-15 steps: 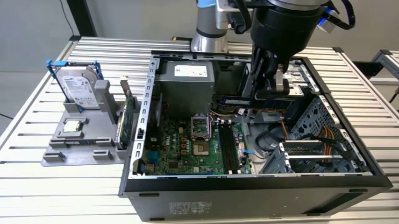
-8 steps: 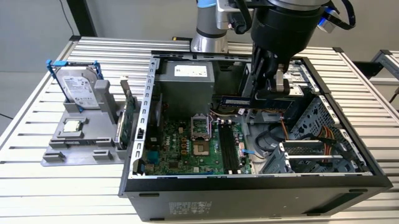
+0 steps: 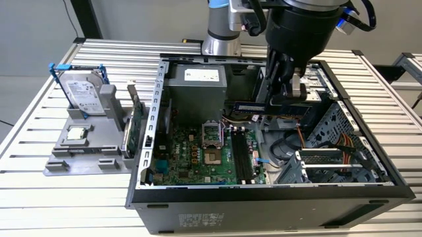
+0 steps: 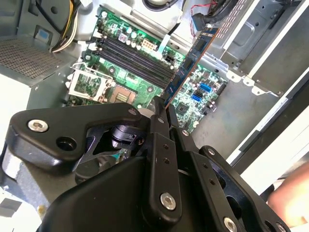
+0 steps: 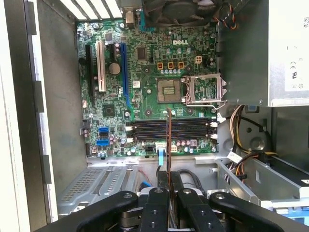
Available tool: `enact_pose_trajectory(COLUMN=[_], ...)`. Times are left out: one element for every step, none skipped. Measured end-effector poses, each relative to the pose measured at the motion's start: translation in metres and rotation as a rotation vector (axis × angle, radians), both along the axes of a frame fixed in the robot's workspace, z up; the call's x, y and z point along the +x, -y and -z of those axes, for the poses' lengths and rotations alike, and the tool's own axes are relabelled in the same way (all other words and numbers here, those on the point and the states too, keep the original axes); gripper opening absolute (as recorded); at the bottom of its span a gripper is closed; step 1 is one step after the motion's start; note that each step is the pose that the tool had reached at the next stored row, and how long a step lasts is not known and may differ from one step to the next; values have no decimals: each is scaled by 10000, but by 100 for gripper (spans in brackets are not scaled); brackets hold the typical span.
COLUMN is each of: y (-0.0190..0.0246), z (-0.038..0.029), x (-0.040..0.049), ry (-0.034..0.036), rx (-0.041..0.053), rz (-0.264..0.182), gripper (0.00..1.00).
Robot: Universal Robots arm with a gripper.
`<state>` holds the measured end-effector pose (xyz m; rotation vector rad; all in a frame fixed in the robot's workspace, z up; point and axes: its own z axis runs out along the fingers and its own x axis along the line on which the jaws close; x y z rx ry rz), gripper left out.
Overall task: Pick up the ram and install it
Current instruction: 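Pick up the ram and move it above insertion slot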
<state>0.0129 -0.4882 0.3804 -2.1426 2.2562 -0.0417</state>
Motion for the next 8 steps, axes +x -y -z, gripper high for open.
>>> enact_pose_trajectory(y=[0, 0, 0, -1, -1, 0, 0, 0], z=[0, 0, 0, 0, 1, 1, 1, 2], x=[0, 0, 0, 0, 0, 0, 0, -1], ry=[34, 69, 112, 155, 183, 187, 188, 194], rx=[5, 10, 17, 20, 22, 22, 21, 22], rz=[0, 0, 0, 0, 0, -1, -1, 0], gripper=[0, 0, 0, 0, 0, 0, 0, 0])
